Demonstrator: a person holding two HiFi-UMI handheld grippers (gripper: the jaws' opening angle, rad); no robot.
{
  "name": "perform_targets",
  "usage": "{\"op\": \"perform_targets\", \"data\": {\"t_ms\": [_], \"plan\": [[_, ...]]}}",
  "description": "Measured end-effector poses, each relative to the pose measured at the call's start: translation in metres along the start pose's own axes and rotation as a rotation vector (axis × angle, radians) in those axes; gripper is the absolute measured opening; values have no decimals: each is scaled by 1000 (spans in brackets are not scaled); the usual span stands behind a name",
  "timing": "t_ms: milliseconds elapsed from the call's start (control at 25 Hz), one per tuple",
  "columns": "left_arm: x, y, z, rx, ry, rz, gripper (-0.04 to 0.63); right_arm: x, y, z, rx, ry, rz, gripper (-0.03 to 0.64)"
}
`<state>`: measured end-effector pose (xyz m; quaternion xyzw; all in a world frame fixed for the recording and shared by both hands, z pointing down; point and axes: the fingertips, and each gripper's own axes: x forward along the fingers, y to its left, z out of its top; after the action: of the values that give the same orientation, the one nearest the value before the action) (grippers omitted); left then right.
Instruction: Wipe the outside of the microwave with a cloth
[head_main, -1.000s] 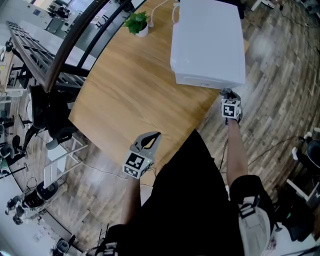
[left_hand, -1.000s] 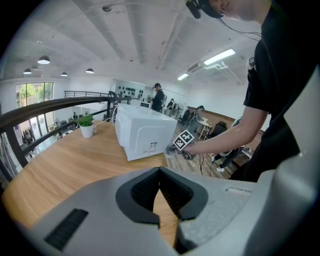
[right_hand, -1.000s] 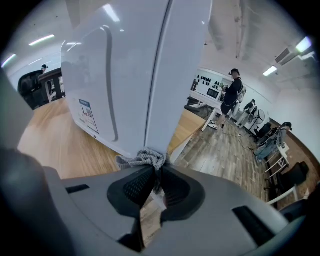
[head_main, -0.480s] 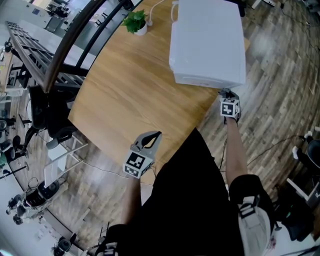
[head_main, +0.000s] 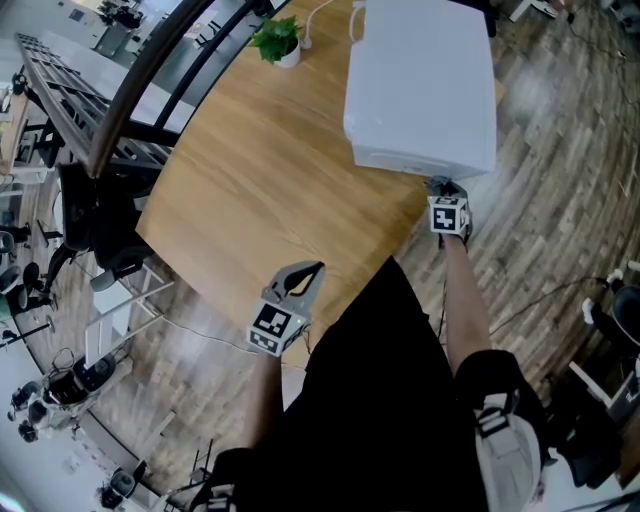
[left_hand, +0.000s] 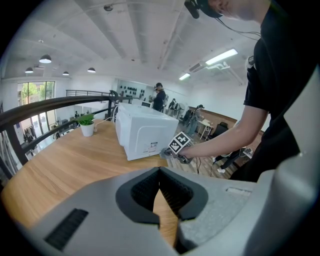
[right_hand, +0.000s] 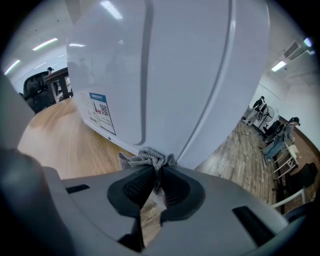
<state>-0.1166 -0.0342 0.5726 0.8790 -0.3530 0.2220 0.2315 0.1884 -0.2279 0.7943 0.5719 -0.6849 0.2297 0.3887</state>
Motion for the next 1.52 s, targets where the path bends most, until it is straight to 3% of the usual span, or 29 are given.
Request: {"op": "perform_targets", "data": {"t_ms": [840, 1040, 1520], "plan": [[-18, -3, -10, -18, 2, 30, 0, 6, 109, 37, -22, -22, 159, 37], [-26, -2, -17, -32, 4, 49, 0, 3, 129, 62, -46, -84, 184, 37], [-37, -4, -24, -48, 7, 69, 0, 12, 175, 65, -54, -45, 243, 37]]}}
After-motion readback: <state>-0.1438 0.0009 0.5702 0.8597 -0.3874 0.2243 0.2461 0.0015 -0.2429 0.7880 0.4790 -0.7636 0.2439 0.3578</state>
